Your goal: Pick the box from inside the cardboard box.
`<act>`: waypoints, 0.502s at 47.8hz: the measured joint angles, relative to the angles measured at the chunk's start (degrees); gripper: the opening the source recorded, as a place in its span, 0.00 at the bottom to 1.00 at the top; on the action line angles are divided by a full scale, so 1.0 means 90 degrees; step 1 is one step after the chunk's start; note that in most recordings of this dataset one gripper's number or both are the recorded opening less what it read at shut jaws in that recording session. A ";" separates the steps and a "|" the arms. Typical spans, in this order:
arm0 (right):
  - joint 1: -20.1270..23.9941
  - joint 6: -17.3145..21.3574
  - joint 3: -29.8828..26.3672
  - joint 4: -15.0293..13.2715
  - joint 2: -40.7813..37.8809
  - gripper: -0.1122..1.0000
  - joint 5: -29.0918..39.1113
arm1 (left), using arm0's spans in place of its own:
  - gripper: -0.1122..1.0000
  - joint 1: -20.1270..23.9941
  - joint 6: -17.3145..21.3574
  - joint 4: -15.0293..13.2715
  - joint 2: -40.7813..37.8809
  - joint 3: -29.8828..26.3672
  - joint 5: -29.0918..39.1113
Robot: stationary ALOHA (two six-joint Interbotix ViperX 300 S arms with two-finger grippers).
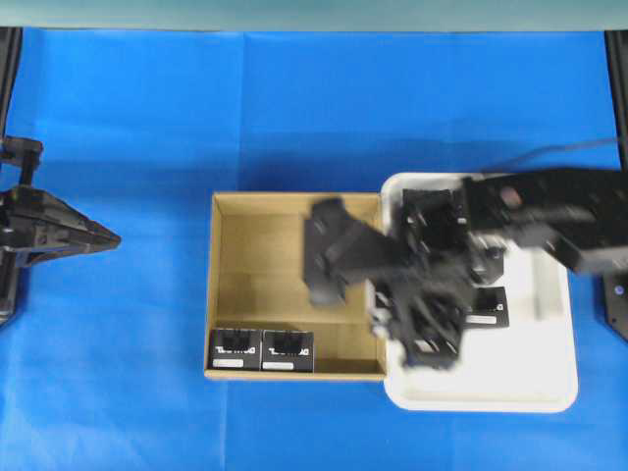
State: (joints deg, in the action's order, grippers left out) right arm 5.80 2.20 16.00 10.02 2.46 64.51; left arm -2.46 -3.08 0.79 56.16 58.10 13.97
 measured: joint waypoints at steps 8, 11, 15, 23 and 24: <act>0.0469 0.0459 0.0674 0.0000 0.0273 0.67 -0.0605 | 0.04 -0.0010 -0.0010 0.0000 0.0078 -0.0010 0.0029; 0.0596 0.0566 0.0928 0.0010 0.0352 0.67 -0.0840 | 0.04 0.0000 -0.0010 0.0000 0.0078 -0.0020 0.0029; 0.0732 0.0693 0.1240 0.0010 0.0381 0.67 -0.1230 | 0.04 0.0000 -0.0010 0.0000 0.0078 -0.0020 0.0029; 0.0957 0.0811 0.1641 0.0010 0.0273 0.67 -0.1826 | 0.04 0.0000 -0.0010 0.0000 0.0078 -0.0010 0.0029; 0.0967 0.0811 0.1670 0.0010 0.0244 0.67 -0.1875 | 0.04 0.0000 -0.0010 0.0000 0.0078 -0.0020 0.0029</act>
State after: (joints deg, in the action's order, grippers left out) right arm 14.50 9.49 31.03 10.11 4.66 47.64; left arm -2.46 -3.16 0.79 56.87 57.92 14.24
